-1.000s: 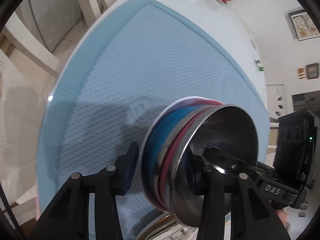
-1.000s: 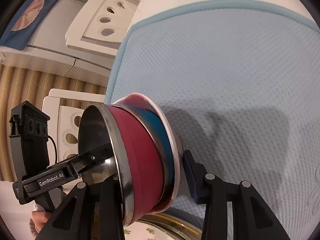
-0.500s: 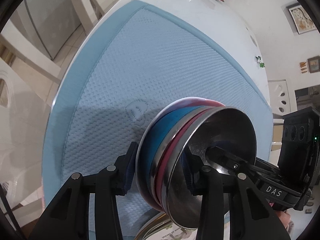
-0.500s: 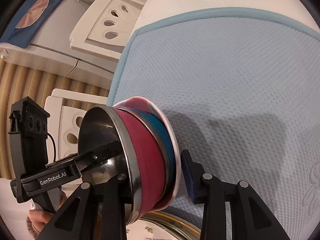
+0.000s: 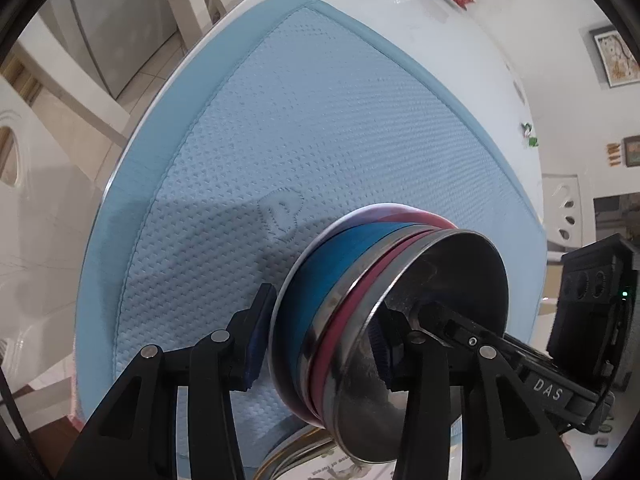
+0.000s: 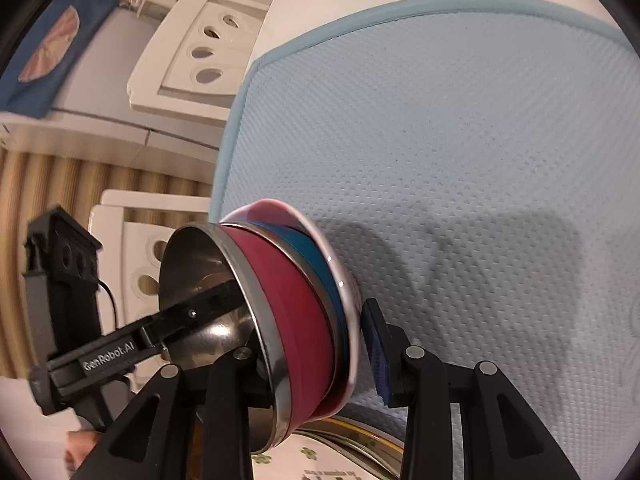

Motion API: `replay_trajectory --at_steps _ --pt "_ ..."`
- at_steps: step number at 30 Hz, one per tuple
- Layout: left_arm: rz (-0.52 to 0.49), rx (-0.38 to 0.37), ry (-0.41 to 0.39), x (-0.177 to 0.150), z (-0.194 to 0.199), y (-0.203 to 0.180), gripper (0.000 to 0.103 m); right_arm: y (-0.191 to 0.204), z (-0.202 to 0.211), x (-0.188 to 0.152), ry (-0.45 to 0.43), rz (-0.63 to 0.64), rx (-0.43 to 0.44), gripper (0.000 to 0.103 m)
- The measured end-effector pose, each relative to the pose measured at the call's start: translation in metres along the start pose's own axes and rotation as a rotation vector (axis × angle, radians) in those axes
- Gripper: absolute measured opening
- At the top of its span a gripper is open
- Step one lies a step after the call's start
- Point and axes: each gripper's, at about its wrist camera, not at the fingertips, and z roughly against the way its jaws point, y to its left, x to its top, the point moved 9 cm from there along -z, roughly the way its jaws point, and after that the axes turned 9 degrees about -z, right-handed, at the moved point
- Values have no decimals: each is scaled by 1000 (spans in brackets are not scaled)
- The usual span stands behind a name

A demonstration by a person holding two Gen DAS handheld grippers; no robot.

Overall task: Organize plates and bowls
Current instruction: 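Lift the nested bowls with the right tool and carry them toward the plate stack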

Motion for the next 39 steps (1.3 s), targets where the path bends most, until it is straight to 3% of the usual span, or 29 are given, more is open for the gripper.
replay_trajectory --at_steps 3,5,13,39 --pt "75 -55 12 -5 -7 7 46 -3 -16 -3 66 -8 27 40" --pt "107 -90 8 -7 -9 9 45 -7 -19 -4 49 -64 72 42" --pt "28 -26 2 -5 0 -3 42 3 -11 -10 20 -9 30 41" --pt "-136 -5 -65 -7 26 -17 42 24 8 -15 -64 69 21 41"
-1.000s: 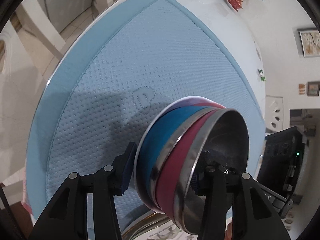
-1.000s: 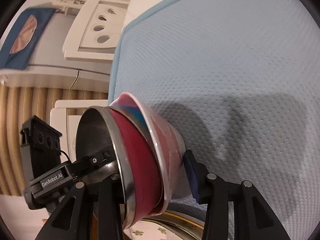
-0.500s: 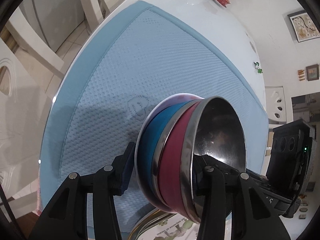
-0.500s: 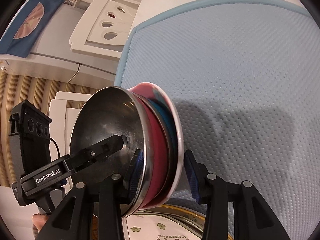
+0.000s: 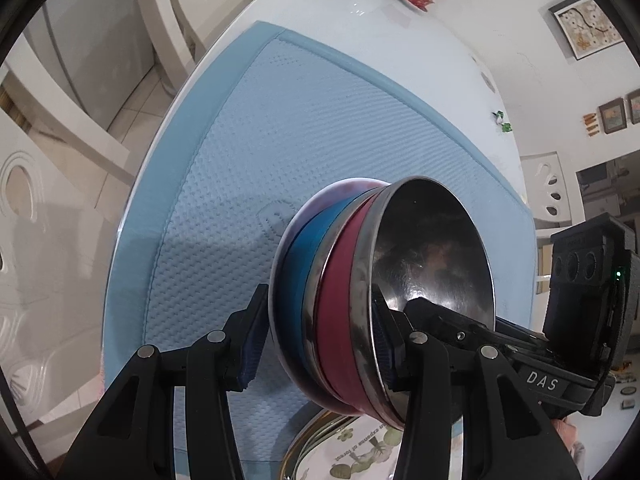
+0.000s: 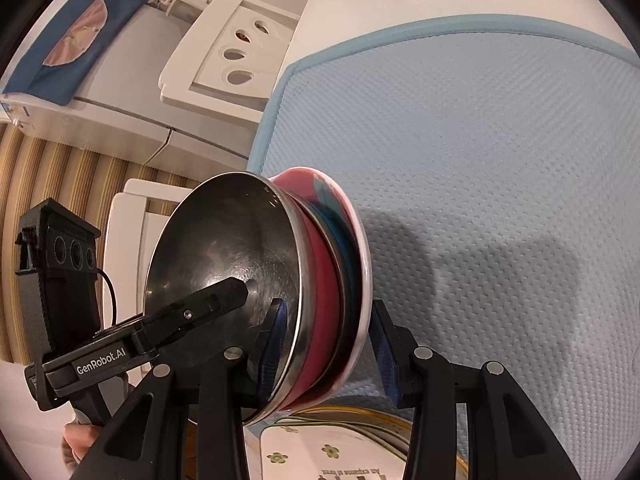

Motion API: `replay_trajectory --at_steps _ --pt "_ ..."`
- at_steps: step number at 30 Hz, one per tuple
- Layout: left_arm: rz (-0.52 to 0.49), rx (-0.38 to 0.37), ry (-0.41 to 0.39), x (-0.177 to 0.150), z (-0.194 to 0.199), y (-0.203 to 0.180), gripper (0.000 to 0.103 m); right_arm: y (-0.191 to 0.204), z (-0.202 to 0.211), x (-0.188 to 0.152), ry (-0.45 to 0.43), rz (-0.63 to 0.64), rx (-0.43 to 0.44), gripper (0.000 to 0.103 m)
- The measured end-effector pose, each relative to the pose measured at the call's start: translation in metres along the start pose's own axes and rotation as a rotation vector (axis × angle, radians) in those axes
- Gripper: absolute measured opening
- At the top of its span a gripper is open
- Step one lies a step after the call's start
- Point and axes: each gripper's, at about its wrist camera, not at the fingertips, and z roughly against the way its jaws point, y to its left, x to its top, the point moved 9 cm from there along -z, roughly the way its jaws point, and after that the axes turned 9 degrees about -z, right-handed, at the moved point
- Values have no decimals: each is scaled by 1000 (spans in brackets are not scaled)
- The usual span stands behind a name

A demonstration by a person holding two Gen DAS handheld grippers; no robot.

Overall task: Organize plates and bowls
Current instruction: 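Lift the nested bowls with the right tool and carry them toward the plate stack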

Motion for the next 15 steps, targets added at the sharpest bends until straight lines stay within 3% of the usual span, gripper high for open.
replay_trajectory --at_steps 15 --pt "-85 -28 -20 -3 20 -17 42 3 28 -15 -91 5 -23 41"
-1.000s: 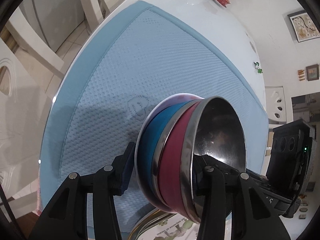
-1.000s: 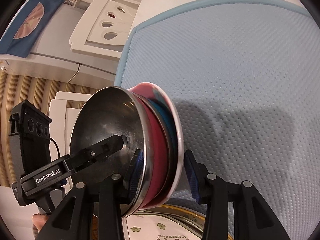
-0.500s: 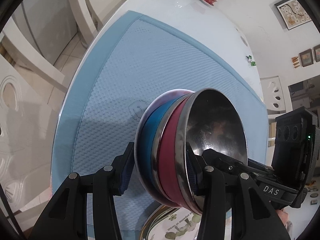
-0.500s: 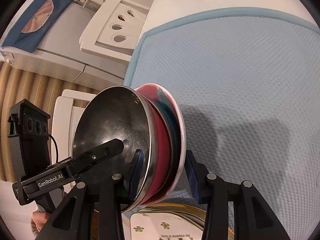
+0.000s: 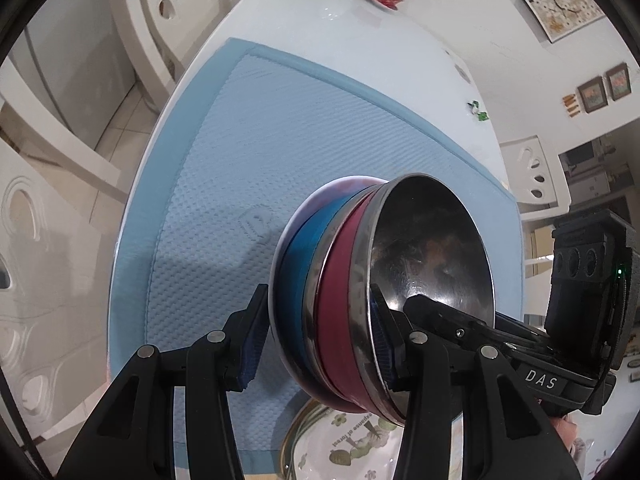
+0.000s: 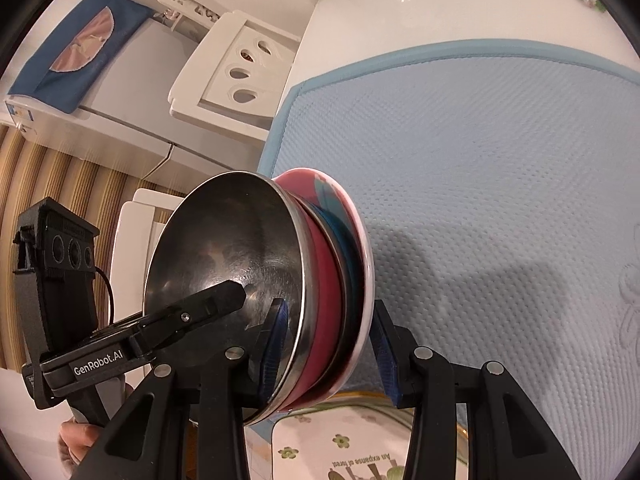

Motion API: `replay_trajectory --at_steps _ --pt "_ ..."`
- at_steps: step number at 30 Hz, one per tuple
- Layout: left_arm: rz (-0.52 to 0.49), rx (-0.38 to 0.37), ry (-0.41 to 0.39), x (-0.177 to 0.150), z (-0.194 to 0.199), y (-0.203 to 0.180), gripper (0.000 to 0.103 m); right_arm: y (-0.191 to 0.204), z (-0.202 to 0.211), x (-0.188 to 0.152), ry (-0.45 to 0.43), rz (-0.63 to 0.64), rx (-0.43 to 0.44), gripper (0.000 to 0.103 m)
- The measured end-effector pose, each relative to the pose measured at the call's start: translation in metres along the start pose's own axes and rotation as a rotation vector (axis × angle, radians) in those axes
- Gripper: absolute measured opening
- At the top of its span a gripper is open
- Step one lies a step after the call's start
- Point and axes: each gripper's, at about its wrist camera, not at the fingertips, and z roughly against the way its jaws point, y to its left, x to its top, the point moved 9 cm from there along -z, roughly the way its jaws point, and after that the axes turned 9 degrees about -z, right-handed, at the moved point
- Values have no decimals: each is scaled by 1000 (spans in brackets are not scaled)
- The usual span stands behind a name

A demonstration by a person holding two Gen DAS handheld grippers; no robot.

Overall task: Organize plates and bowls
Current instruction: 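Lift the nested bowls with the right tool and carry them toward the plate stack, then lower the nested bowls onto the plate stack with the right tool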

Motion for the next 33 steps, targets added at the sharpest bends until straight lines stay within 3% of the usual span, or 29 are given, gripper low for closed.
replay_trajectory --at_steps 11,33 --pt "-4 5 -16 -23 20 -24 42 4 33 -17 -17 12 5 41" --pt "125 22 19 -108 11 -47 42 -24 42 -99 94 21 -24 41"
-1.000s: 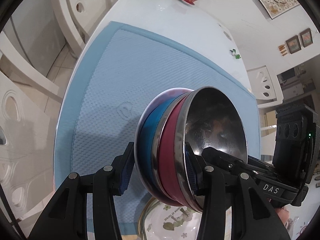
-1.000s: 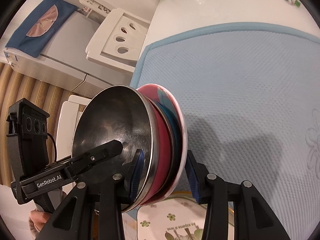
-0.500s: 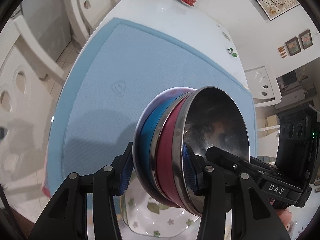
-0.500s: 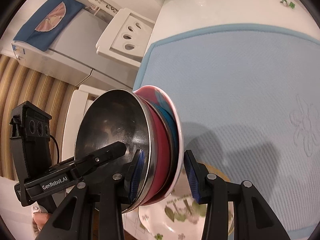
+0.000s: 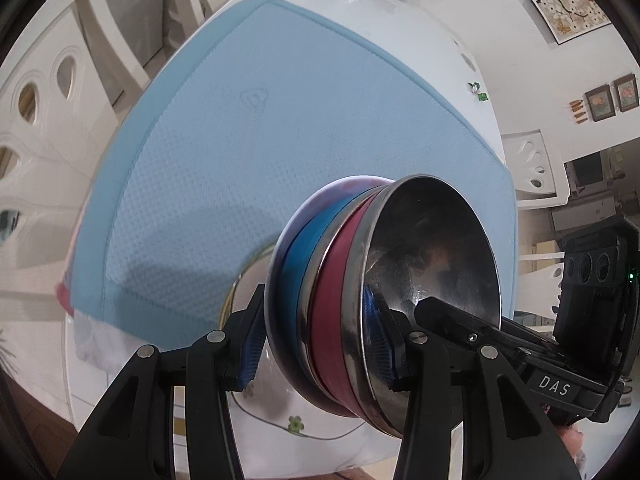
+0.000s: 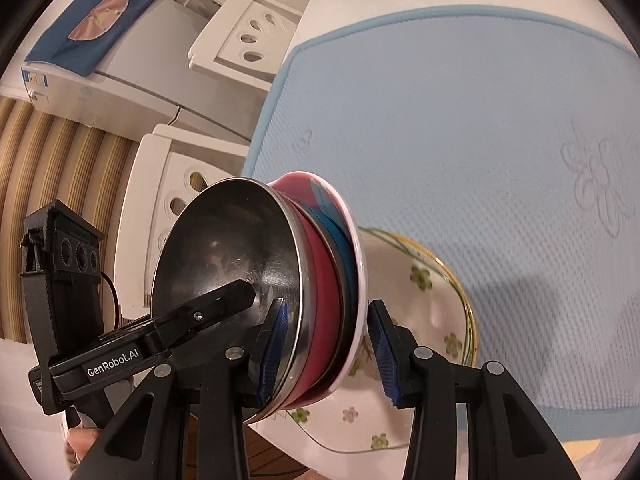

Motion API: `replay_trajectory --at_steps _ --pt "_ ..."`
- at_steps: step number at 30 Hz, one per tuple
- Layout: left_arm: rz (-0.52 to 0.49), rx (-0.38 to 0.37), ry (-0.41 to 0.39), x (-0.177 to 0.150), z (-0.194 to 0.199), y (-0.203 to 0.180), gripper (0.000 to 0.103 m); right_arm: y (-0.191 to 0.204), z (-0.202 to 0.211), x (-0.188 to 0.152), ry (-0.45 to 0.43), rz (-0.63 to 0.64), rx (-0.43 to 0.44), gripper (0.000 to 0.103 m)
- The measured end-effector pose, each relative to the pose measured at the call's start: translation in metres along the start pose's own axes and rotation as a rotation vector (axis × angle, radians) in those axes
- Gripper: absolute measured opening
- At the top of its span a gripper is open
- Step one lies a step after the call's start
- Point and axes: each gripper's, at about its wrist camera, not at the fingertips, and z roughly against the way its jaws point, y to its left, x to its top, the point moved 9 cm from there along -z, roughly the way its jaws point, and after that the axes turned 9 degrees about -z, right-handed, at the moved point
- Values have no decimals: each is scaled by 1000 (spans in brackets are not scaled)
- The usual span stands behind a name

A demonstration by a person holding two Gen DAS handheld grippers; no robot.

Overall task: Organize plates and bowls
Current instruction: 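Lower the nested bowls onto the plate stack with the right tool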

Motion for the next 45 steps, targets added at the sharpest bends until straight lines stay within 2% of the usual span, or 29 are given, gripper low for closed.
replay_trajectory --at_steps 15,31,45 --pt "-18 8 56 -18 -25 -8 42 -28 -8 -21 36 -38 -14 41" --pt "-45 16 88 -33 -31 -11 42 -31 -7 -37 52 -40 -15 41" --pt "-90 7 102 -32 -36 -19 42 -36 -14 -46 66 -47 -88 41"
